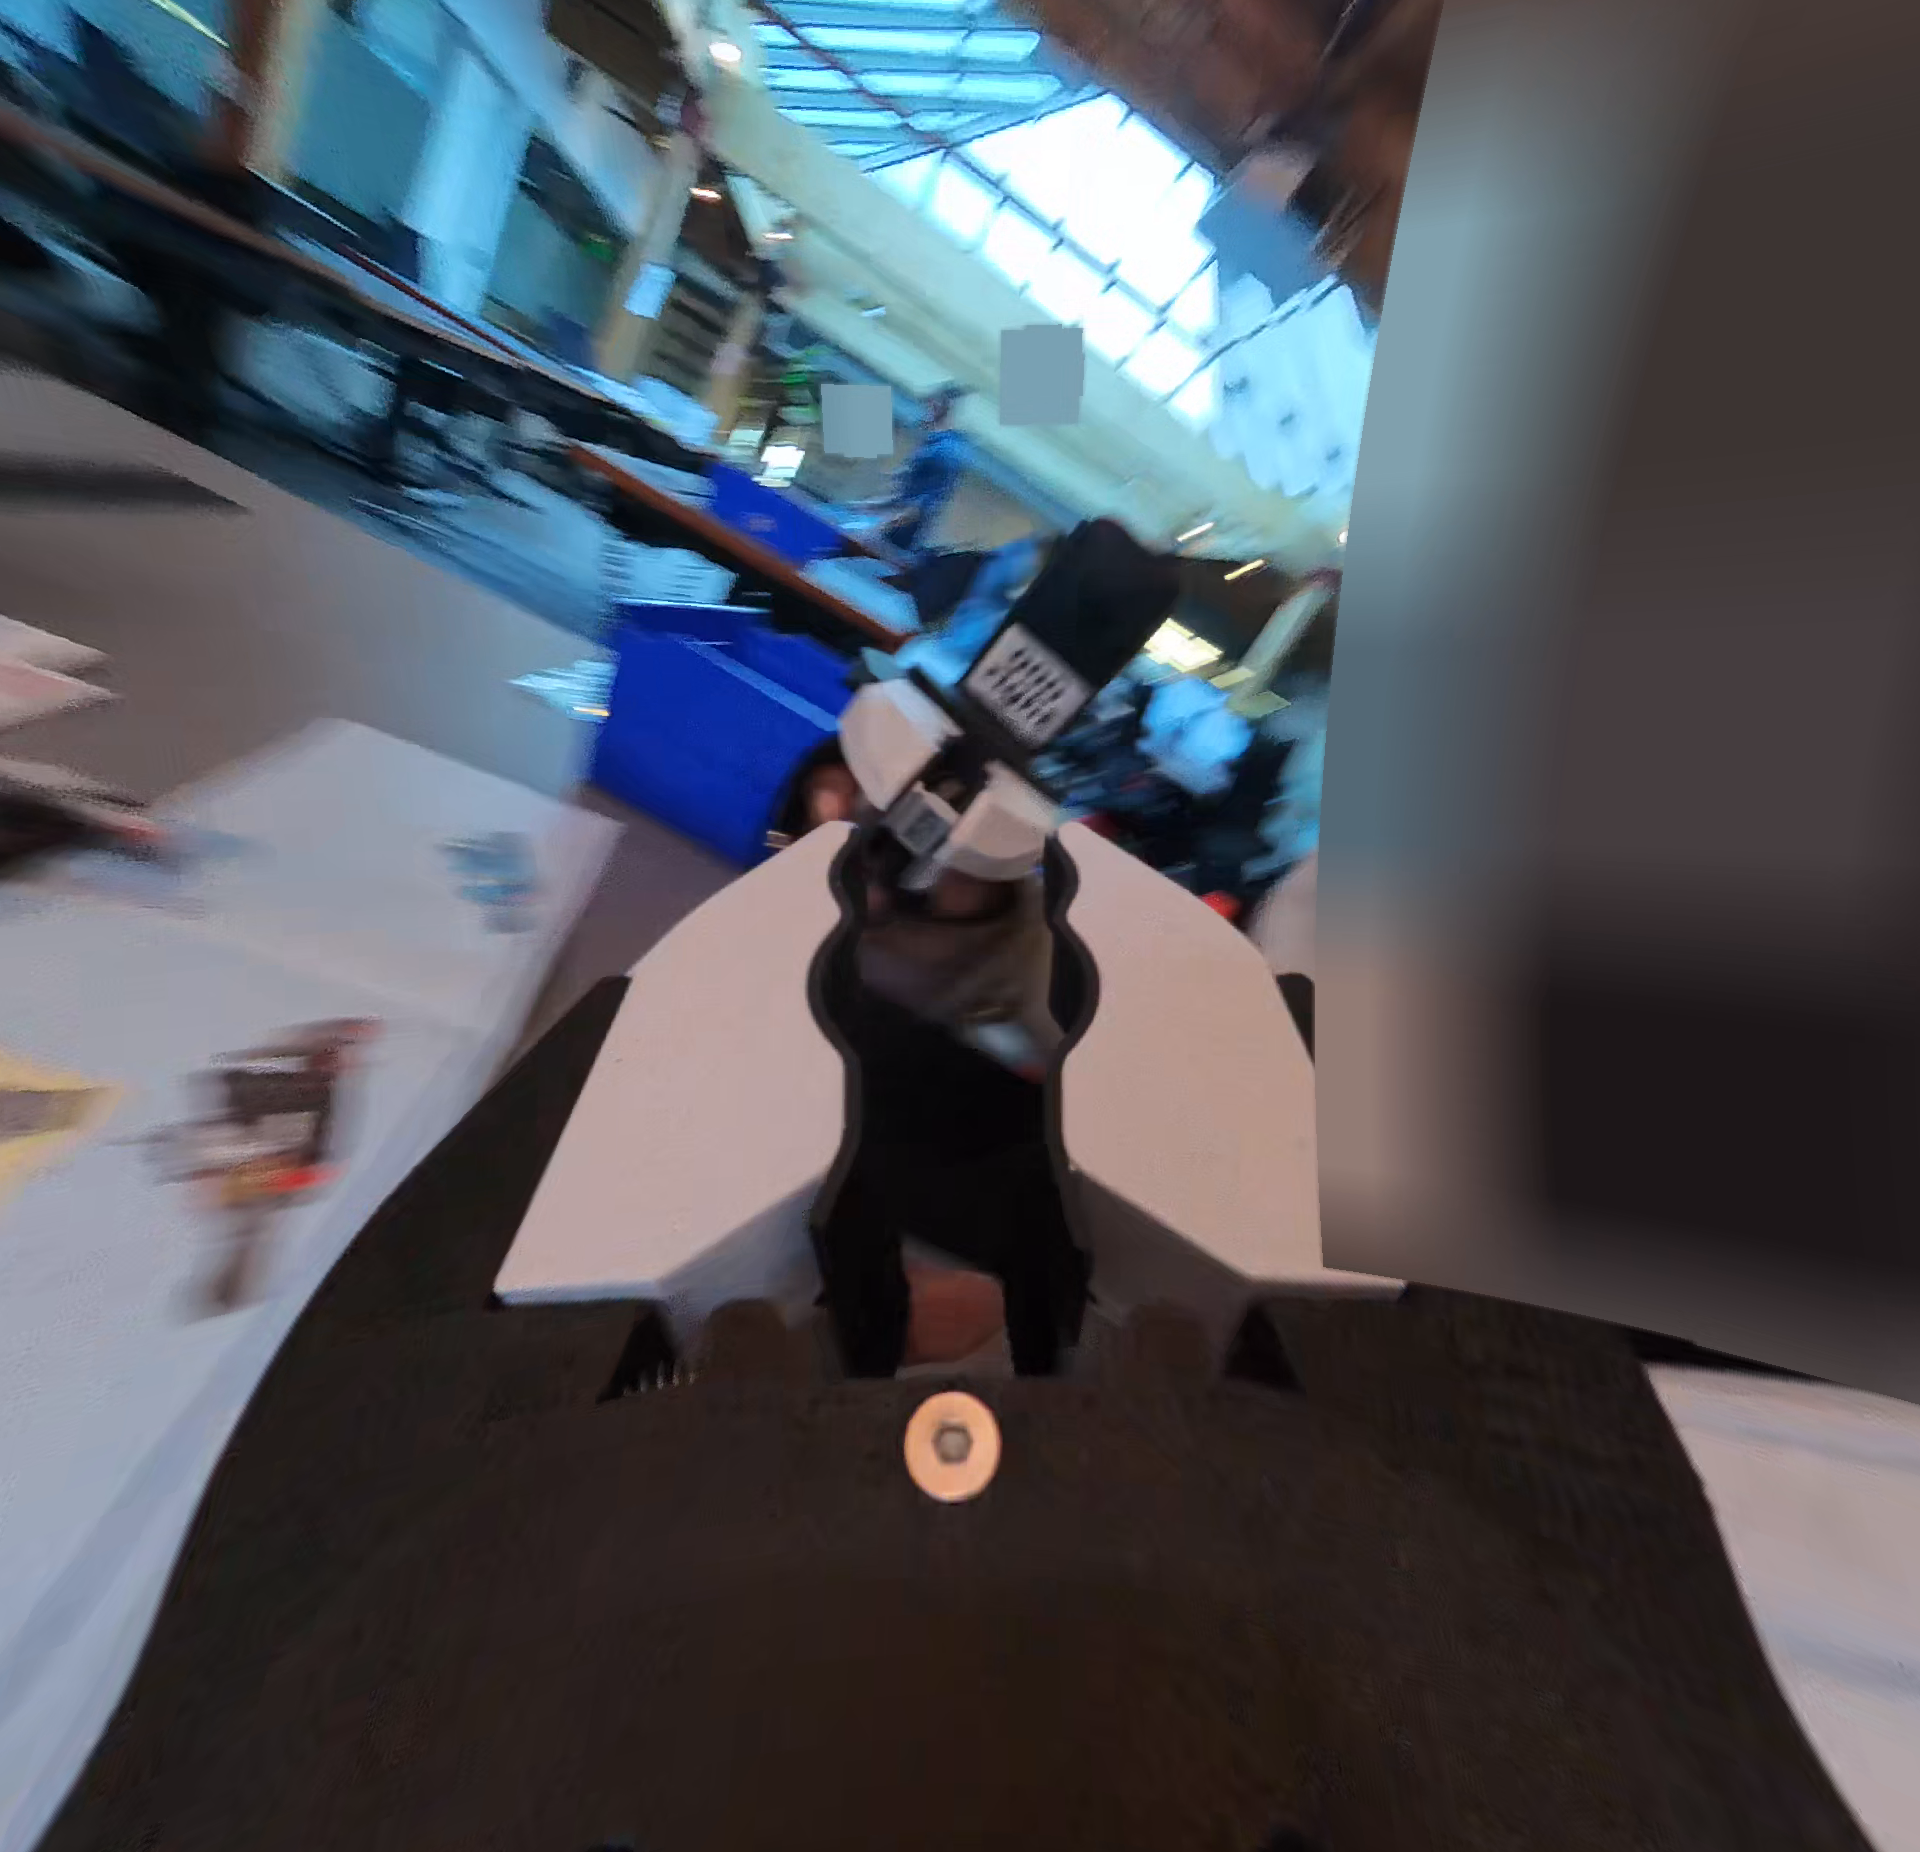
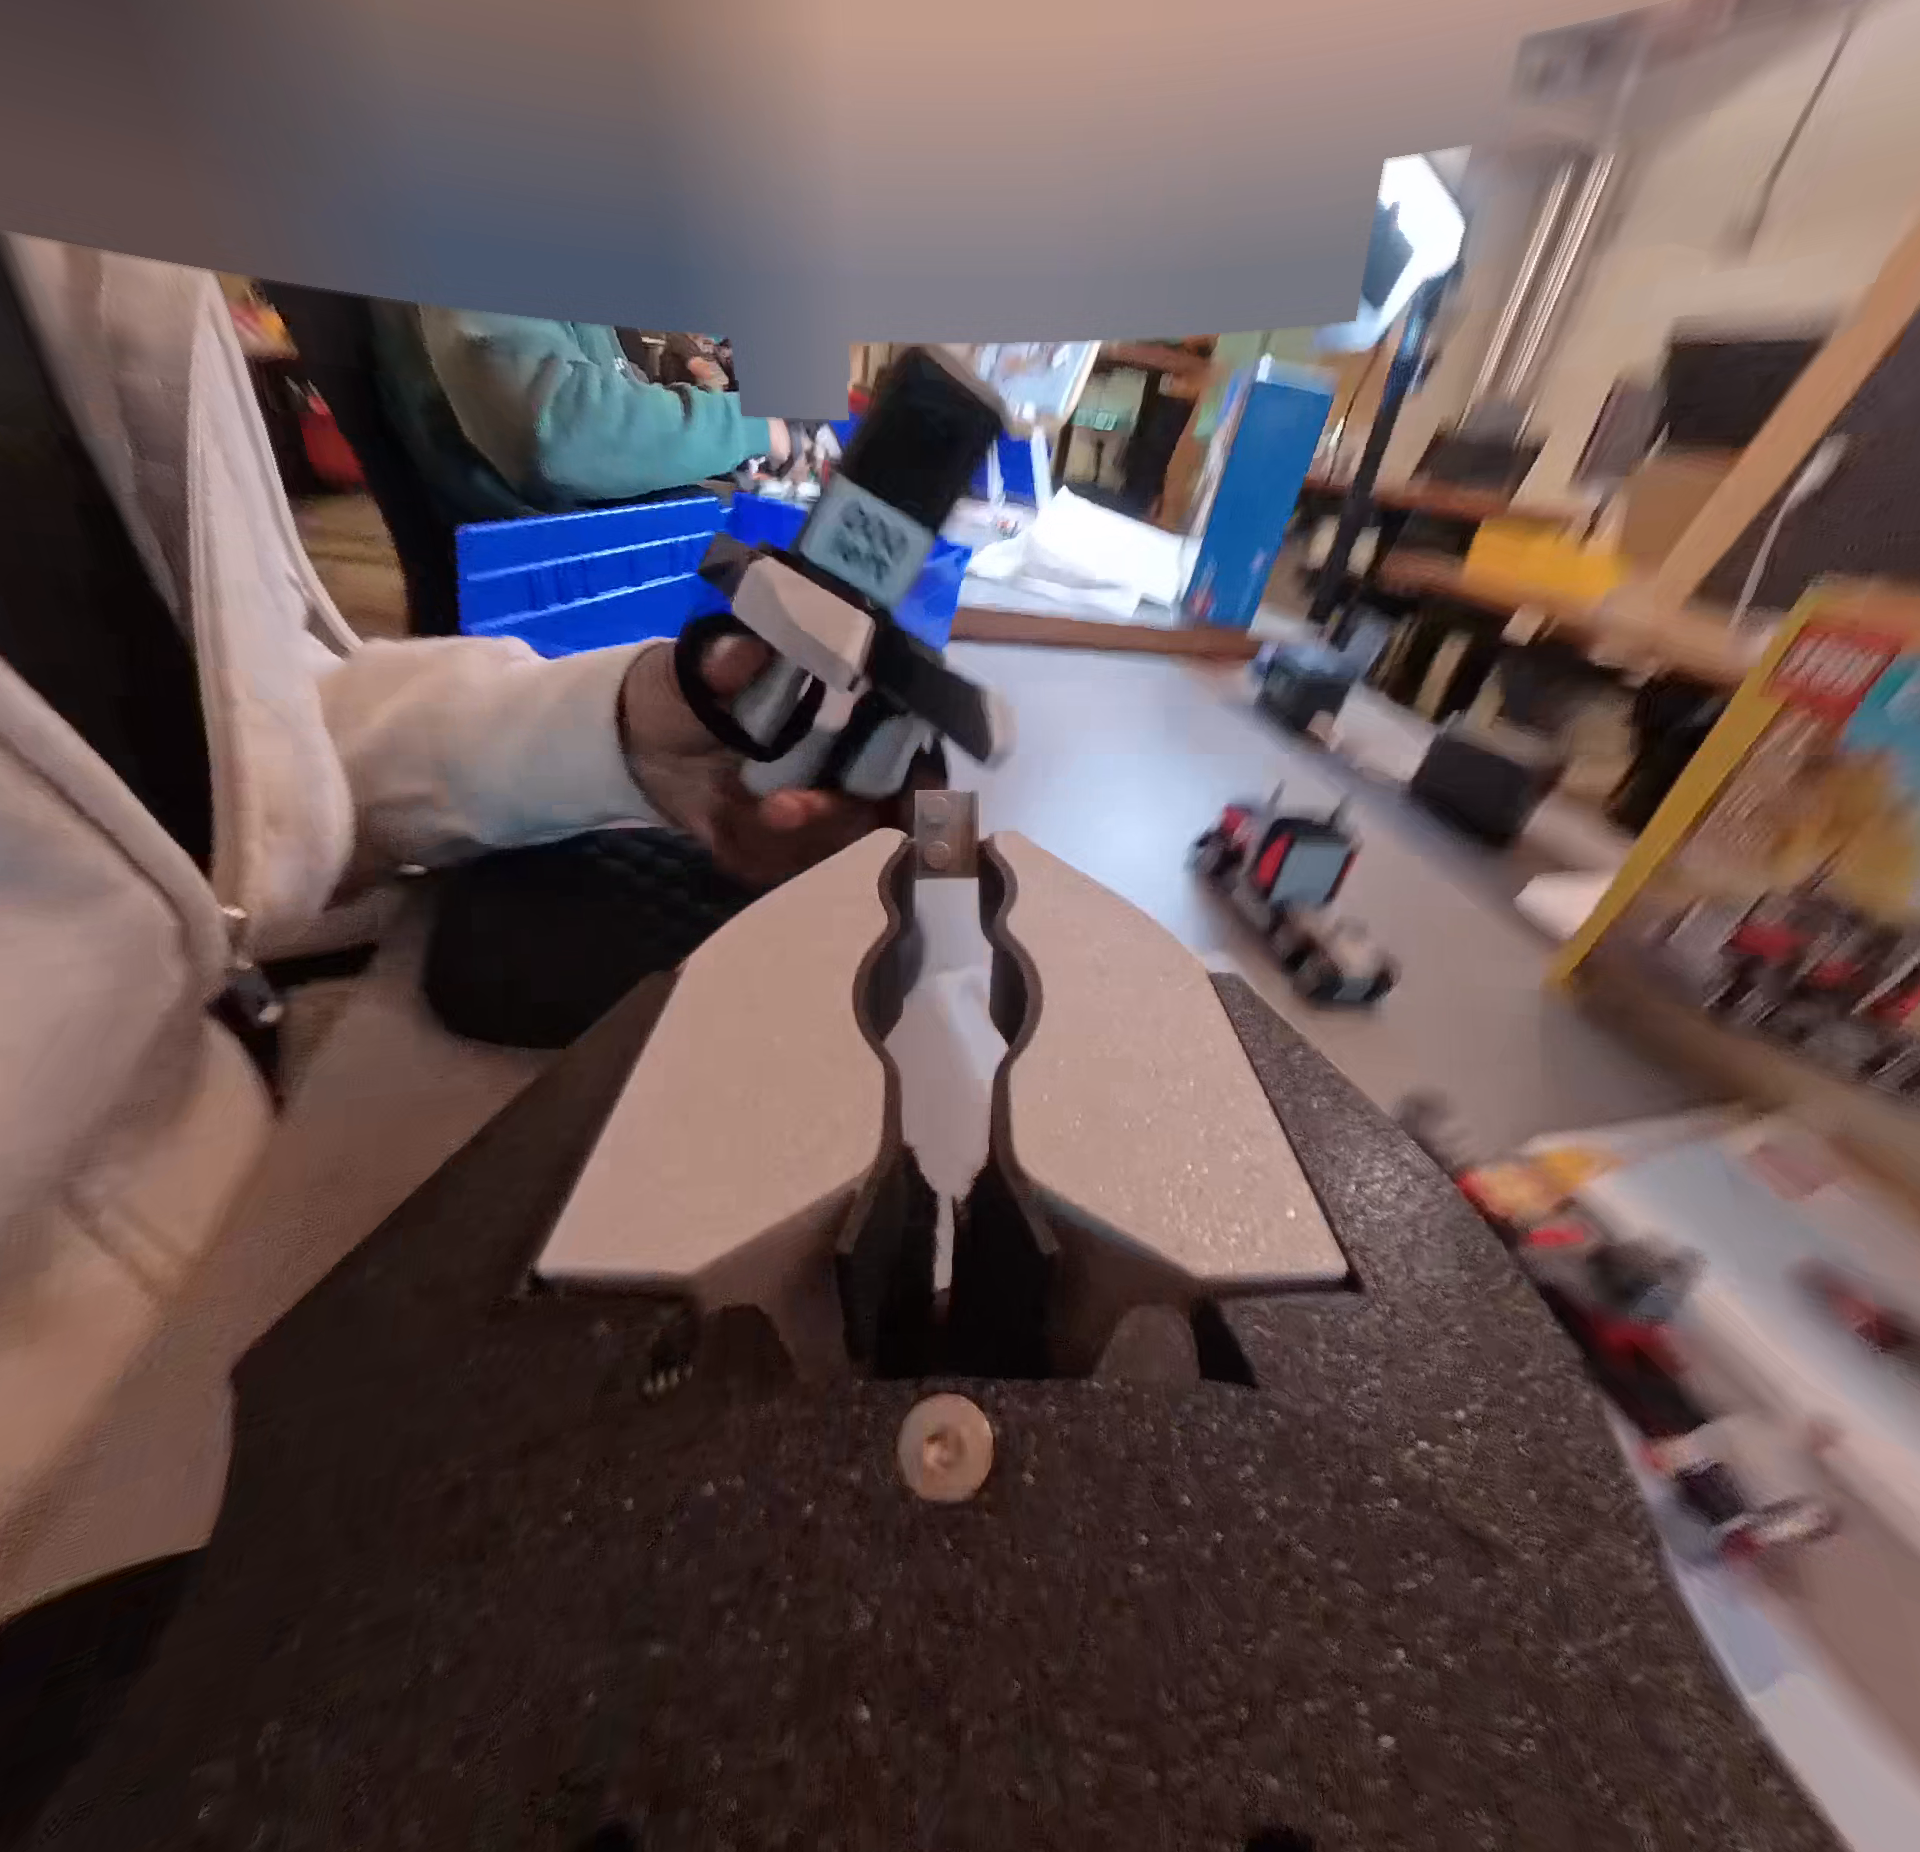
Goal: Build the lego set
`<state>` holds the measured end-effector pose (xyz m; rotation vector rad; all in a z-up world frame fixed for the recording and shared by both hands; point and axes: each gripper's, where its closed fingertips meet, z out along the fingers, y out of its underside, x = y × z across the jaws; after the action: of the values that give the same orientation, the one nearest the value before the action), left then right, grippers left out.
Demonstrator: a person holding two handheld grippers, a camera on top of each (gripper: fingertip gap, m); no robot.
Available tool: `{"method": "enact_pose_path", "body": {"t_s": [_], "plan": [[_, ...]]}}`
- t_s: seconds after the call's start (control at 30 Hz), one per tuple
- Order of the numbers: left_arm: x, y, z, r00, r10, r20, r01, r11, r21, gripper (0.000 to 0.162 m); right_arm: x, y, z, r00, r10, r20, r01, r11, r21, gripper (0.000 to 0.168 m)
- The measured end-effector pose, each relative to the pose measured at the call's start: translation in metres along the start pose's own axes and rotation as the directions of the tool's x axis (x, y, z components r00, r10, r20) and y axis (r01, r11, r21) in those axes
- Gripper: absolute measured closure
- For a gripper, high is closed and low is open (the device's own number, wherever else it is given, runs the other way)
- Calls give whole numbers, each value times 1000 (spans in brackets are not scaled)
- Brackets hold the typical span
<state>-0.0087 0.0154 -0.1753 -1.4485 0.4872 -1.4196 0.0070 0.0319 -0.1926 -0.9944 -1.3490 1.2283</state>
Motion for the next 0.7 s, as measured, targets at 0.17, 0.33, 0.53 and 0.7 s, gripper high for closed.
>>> {"method": "enact_pose_path", "body": {"t_s": [0.17,0.33,0.53,0.7], "plan": [[23,-9,14,876,-392,-279,417,909,31,129,-15,-35,1,939,-343,-16,343,933,106,157],[39,-2,25,786,-493,-372,507,859,-65,127,-25,-47,9,890,-456,21,451,885,119,157],[51,-4,18,820,-386,-422,421,907,-10,145,-35,-49,15,873,-485,47,477,870,122,157],[17,19,13,996,-58,-63,52,994,-93,145,-28,-32,13,934,-347,84,348,937,-6,153]]}}
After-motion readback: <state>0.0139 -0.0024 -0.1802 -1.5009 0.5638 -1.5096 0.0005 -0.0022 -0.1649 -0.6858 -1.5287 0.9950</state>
